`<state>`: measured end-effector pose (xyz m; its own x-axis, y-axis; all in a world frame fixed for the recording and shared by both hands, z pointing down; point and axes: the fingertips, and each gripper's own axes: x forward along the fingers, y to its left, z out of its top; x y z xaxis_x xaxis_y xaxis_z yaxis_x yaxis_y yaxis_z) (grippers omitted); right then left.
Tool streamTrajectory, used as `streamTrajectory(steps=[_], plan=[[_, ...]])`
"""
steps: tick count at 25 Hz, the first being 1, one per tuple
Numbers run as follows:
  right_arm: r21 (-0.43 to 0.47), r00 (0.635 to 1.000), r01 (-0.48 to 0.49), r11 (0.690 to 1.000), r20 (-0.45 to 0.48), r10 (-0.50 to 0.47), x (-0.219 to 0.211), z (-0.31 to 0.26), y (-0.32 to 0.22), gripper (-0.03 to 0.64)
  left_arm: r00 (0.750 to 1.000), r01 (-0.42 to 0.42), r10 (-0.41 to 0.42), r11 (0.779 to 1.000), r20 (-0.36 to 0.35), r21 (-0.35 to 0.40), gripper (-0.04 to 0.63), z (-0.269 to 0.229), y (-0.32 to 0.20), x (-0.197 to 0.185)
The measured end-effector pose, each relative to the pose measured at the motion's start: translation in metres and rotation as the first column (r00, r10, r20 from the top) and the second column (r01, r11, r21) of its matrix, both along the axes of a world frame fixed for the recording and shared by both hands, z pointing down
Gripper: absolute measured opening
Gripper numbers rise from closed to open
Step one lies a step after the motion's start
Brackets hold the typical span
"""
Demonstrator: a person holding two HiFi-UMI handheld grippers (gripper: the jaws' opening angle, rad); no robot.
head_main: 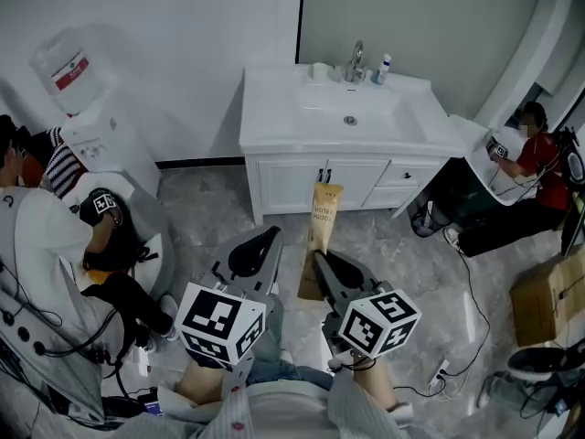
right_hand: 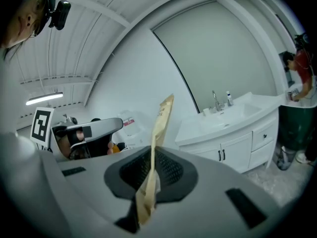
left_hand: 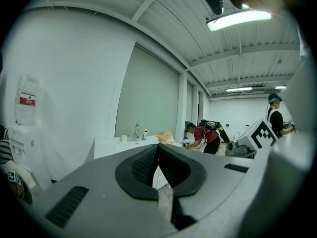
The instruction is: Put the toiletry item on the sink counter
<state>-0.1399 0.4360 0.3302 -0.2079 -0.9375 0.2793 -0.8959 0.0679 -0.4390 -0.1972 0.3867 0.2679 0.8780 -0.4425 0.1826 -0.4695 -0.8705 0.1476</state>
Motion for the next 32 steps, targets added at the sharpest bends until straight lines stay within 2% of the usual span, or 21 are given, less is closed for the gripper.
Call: streamTrajectory(steps=[8,14,24,32], plan=[[-0.030,1.000,0.006,1.000,0.010,-0.006,0.043,0.013,-0.095,0.031,1.000,-0.009,0.009,1.000,-0.002,-0.002,0.017,0.002,-0.100,0.049],[-0.052,1.000,0.007,0.999,0.005,-0.007,0.064,0.024,-0.167,0.031,1.000,-0.007,0.007,1.000,-0.002,-0.005,0.016,0.010,-0.177,0.070],[-0.071,1.000,-0.030,0.997,-0.002,0.030,0.083,0.041,-0.254,0.031,1.000,0.001,0.000,1.000,-0.021,0.004,0.017,0.017,-0.274,0.074],[-0.093,0.997,-0.074,0.993,-0.009,0.073,0.093,0.049,-0.281,0.031,1.000,0.000,-0.001,1.000,-0.021,-0.023,0.017,0.033,-0.307,0.068]])
